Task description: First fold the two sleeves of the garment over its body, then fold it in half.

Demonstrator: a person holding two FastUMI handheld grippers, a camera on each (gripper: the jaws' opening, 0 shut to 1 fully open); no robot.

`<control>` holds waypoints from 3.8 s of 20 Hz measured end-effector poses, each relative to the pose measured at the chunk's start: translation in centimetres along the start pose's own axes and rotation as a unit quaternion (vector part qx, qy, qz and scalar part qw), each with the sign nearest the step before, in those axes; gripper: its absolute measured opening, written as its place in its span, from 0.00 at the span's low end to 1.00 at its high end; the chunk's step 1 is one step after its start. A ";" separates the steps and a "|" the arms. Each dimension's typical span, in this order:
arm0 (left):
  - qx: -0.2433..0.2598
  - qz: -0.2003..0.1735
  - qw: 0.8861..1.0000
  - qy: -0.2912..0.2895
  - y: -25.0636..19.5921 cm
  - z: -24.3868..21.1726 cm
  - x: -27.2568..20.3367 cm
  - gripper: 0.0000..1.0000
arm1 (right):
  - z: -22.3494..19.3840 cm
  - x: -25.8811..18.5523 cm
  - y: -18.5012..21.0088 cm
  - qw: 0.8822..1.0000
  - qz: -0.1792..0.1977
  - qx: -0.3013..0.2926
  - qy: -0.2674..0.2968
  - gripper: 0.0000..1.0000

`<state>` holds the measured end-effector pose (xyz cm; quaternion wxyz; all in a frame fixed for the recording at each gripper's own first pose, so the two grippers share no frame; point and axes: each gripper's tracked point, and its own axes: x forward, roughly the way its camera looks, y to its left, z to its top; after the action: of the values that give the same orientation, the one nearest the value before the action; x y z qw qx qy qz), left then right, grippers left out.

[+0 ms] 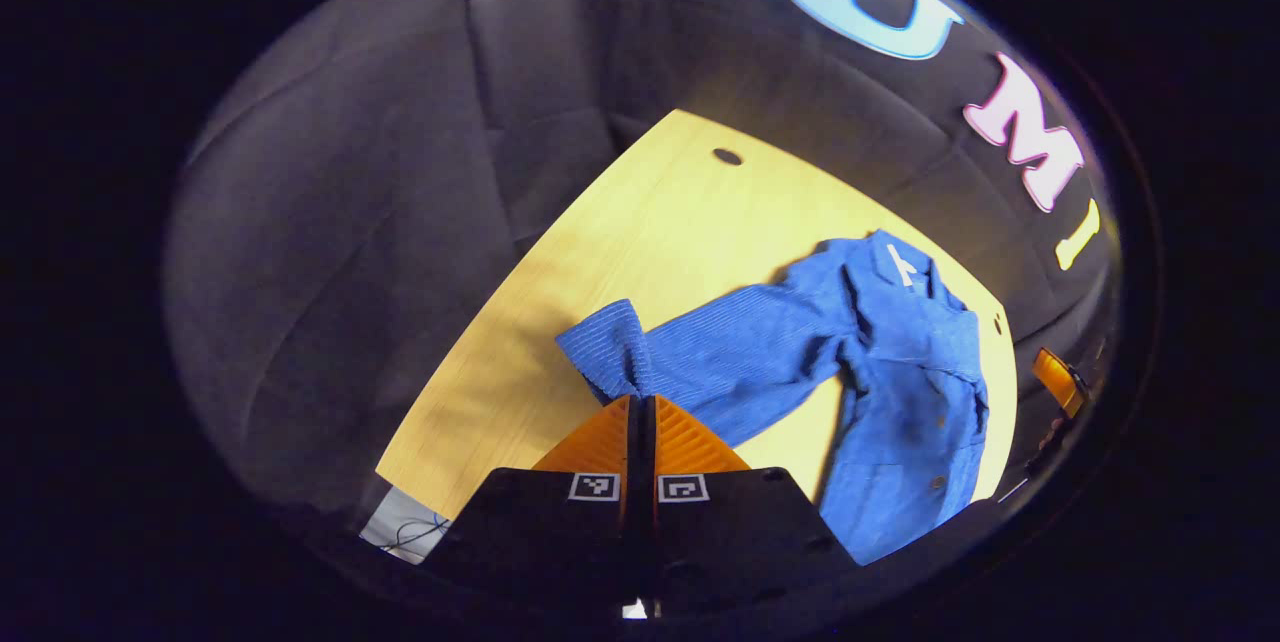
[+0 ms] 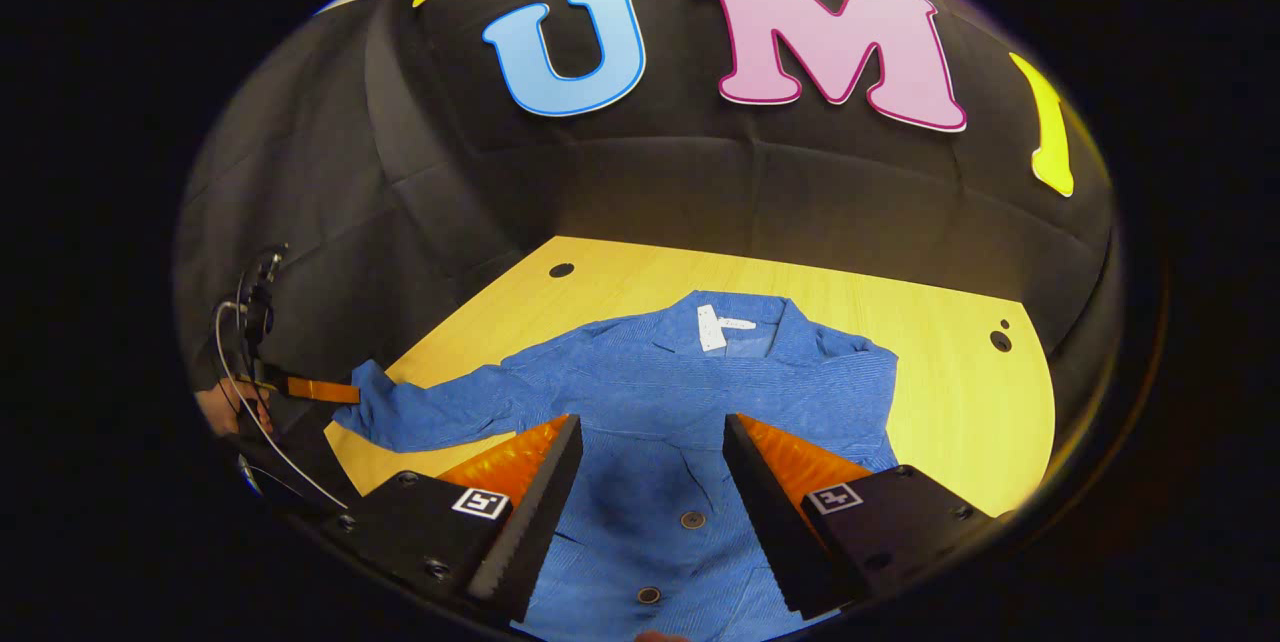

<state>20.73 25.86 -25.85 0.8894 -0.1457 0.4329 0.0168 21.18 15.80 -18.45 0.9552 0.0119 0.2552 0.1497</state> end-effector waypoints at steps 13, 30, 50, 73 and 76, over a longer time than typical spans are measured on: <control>0.194 -0.100 0.975 -0.039 -33.3 11.9 -2.8 0.00 | -0.6 -6.4 -11.6 0.999 -0.034 0.016 -0.018 0.92; 0.297 -0.129 0.942 0.085 -54.5 2.5 14.7 0.06 | -8.9 -11.7 -24.4 0.994 -0.085 0.071 0.020 0.91; 0.123 0.010 0.992 -0.031 -25.8 -10.3 -2.6 0.79 | -12.2 -13.1 -17.3 0.998 -0.026 0.051 0.031 0.92; 0.091 0.018 0.983 0.157 -14.6 -26.6 2.1 0.79 | -28.4 -17.8 -17.3 0.965 -0.155 0.084 0.192 0.94; 0.099 0.026 0.982 0.160 -14.3 -26.9 2.0 0.79 | -29.0 -17.4 -18.6 0.961 -0.169 0.073 0.206 0.93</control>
<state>3.68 4.67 -39.58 0.8181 -0.0466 0.5726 -0.0269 -2.15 -8.59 -37.08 0.8898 0.0074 0.4550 -0.0338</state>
